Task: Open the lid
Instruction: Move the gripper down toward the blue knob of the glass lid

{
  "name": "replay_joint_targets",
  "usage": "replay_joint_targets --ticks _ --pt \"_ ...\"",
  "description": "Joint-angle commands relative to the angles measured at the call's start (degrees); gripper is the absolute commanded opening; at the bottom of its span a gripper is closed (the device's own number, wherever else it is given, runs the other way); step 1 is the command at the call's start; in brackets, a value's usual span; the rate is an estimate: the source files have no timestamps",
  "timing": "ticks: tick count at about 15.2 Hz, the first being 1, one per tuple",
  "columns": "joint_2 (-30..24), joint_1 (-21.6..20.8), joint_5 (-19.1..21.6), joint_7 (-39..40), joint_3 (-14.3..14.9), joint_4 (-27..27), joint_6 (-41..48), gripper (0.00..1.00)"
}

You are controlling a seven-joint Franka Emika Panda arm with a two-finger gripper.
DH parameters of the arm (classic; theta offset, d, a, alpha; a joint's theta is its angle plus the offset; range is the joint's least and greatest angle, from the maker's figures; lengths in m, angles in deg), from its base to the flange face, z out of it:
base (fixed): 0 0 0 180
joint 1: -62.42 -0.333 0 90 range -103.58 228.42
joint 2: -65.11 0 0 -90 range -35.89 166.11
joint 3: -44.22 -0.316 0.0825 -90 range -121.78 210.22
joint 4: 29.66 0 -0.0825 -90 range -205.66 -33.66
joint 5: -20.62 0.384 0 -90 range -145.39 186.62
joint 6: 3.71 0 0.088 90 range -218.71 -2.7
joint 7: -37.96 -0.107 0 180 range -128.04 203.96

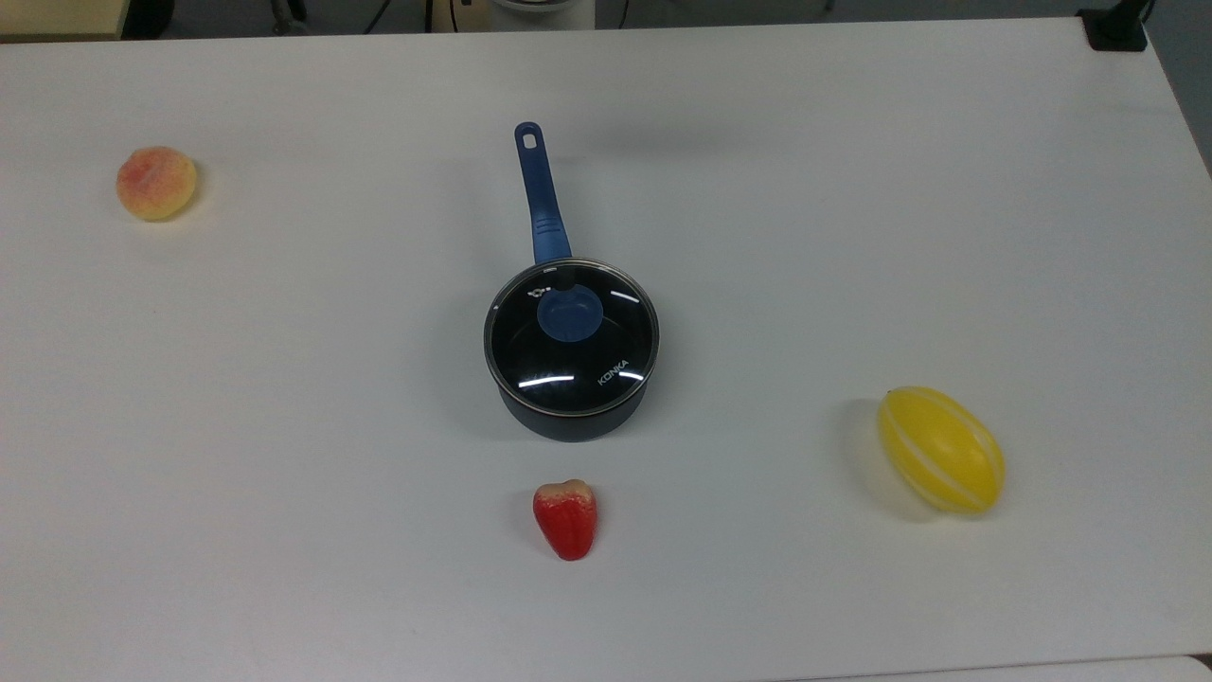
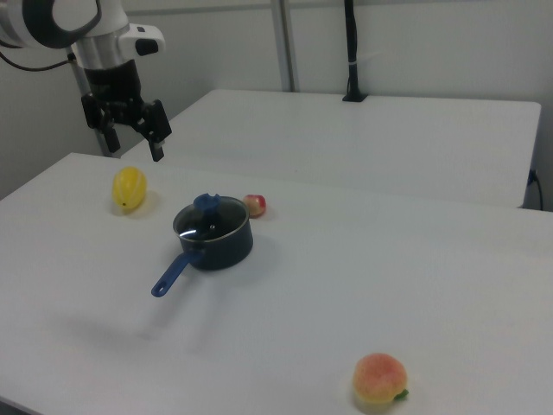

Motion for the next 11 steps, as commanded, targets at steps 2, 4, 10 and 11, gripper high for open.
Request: replay_joint_targets --ticks 2,4,10,11 --pt "-0.3 -0.8 0.5 1.0 0.4 -1.9 -2.1 1.0" --pt "1.2 -0.8 0.5 0.6 0.4 -0.8 -3.1 1.0" --pt "8.6 -0.8 -0.5 -1.9 0.4 2.7 -14.3 1.0" --pt "10.0 -0.8 -0.7 -1.9 0.4 3.5 -15.5 1.0"
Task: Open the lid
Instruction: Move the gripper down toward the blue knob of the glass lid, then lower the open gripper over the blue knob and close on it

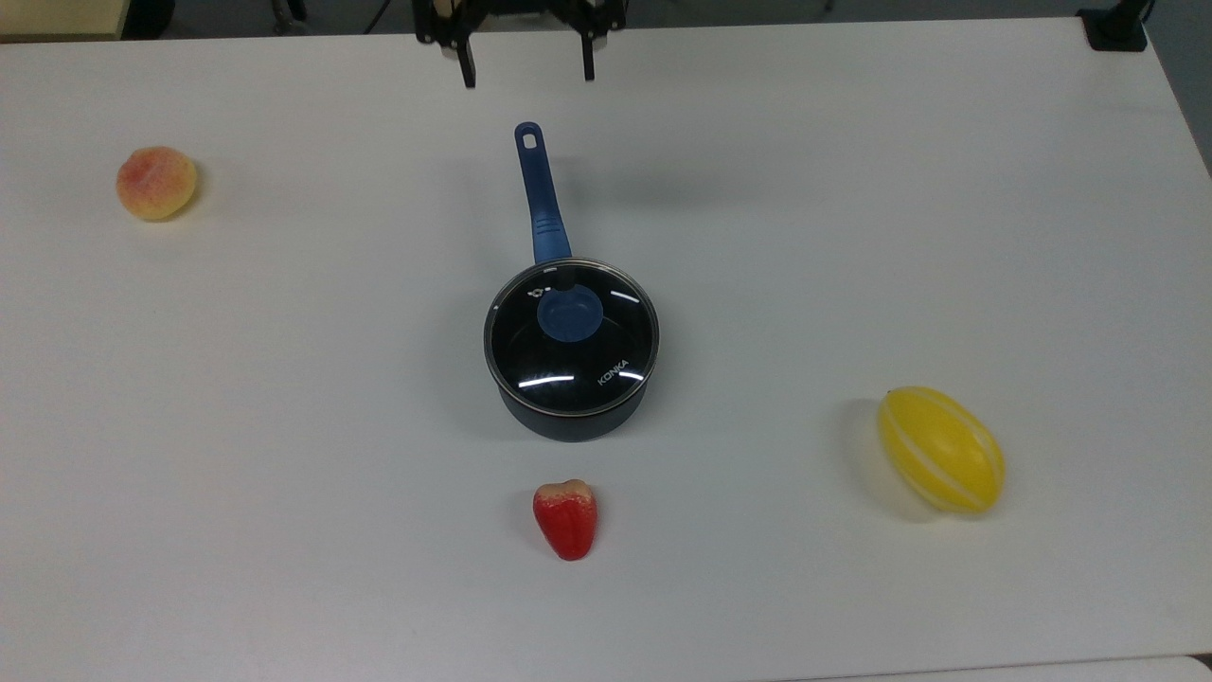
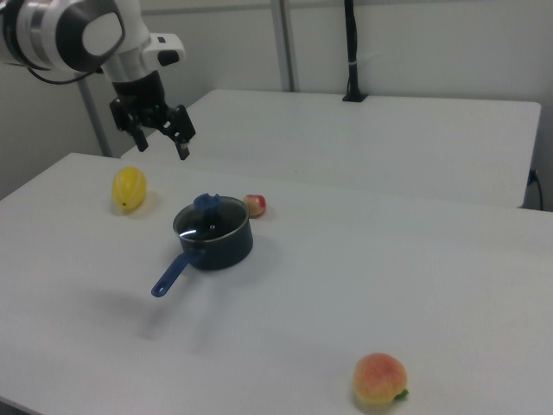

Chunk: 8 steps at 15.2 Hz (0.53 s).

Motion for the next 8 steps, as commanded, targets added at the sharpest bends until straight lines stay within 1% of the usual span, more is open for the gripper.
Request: replay_joint_targets --ticks 1,3,5,8 --pt "5.9 -0.6 -1.0 -1.5 0.4 3.9 -5.0 1.0" --pt "8.6 -0.7 -1.4 -2.5 0.4 4.2 -7.4 1.0" --pt "11.8 -1.6 -2.2 -5.5 0.4 5.7 -9.3 1.0" --pt "15.1 -1.9 -2.8 -7.7 0.4 6.1 -13.5 1.0"
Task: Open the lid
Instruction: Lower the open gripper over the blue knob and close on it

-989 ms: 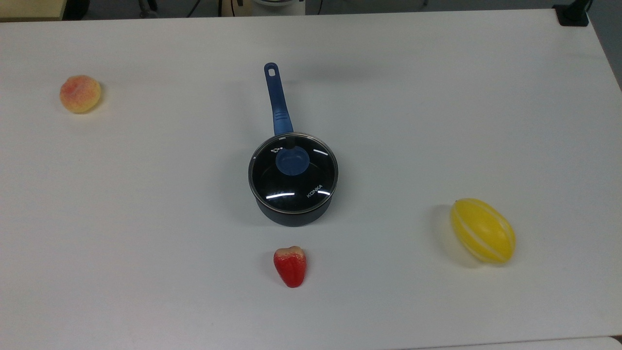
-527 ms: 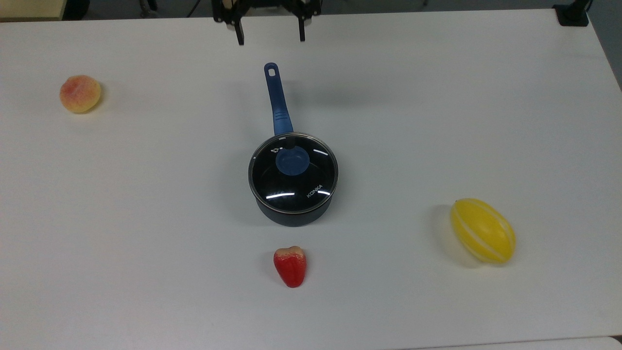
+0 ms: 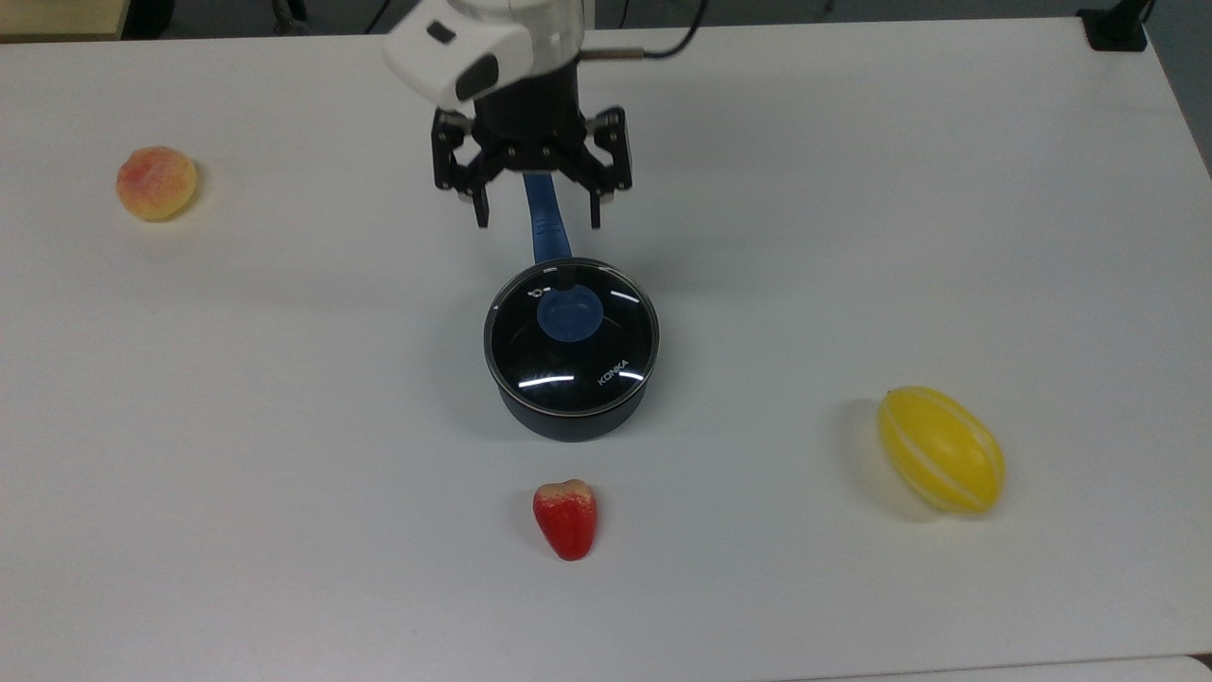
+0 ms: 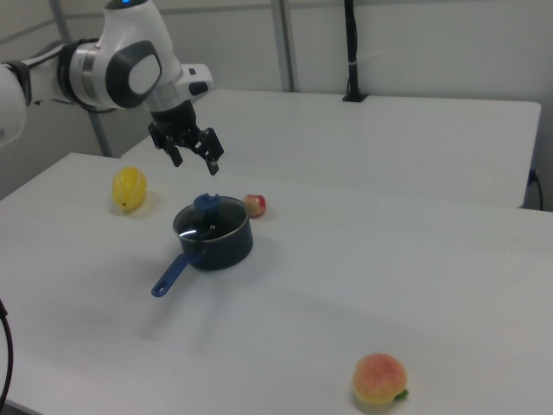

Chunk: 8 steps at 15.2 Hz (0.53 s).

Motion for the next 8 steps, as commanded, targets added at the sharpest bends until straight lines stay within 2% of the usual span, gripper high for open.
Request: replay_joint_targets --ticks 1,8 --pt "3.8 -1.2 -1.2 -3.2 0.4 1.9 -3.5 1.0" --pt "8.8 -2.6 -2.5 -4.7 0.4 1.5 -8.3 1.0"
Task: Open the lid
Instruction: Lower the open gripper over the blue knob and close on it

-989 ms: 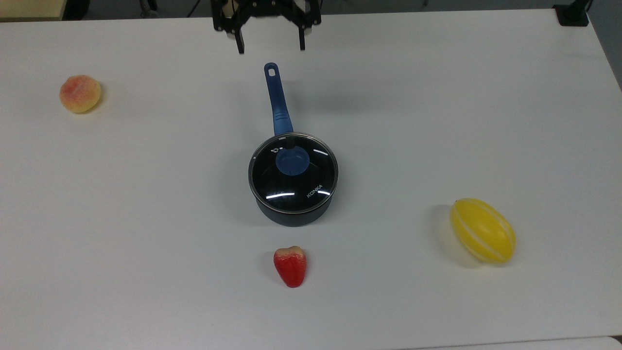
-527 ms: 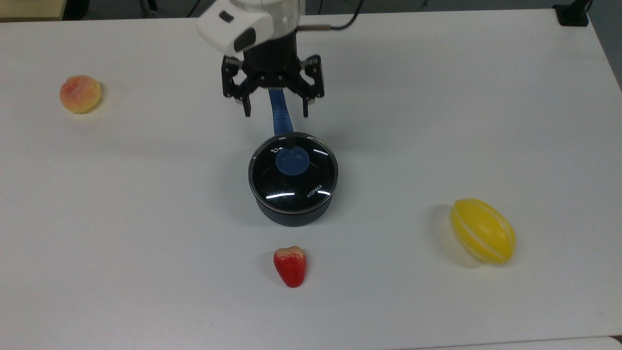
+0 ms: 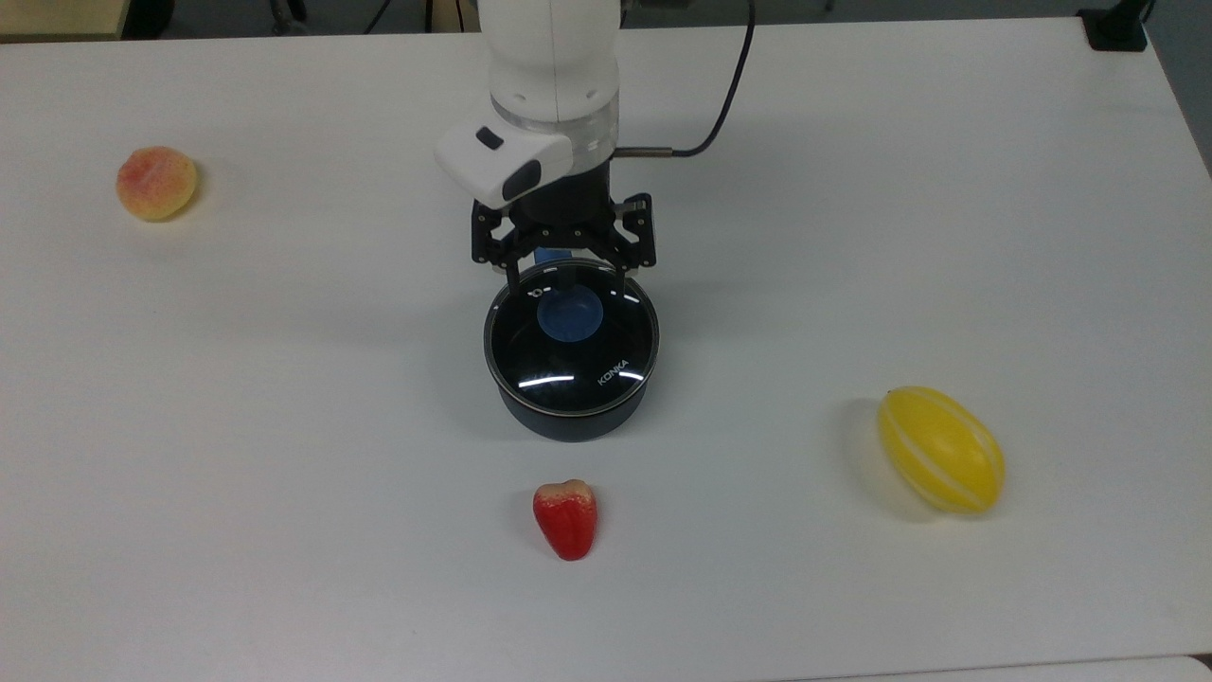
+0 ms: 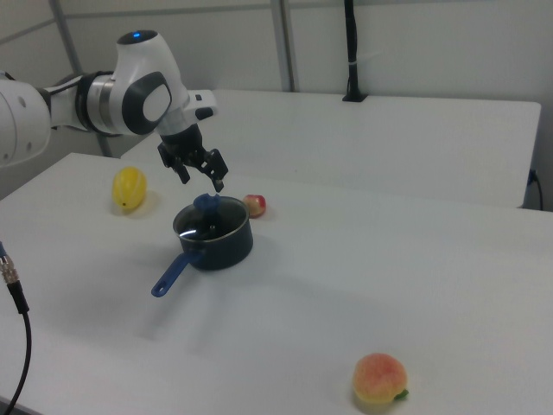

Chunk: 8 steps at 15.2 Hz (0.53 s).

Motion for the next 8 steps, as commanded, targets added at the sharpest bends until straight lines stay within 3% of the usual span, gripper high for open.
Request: replay_joint_targets --ticks 1,8 --pt "2.0 -0.8 -1.5 -1.6 0.3 0.6 -2.0 1.0" --pt "3.7 -0.9 -5.2 -1.5 -0.3 0.4 -2.1 1.0"
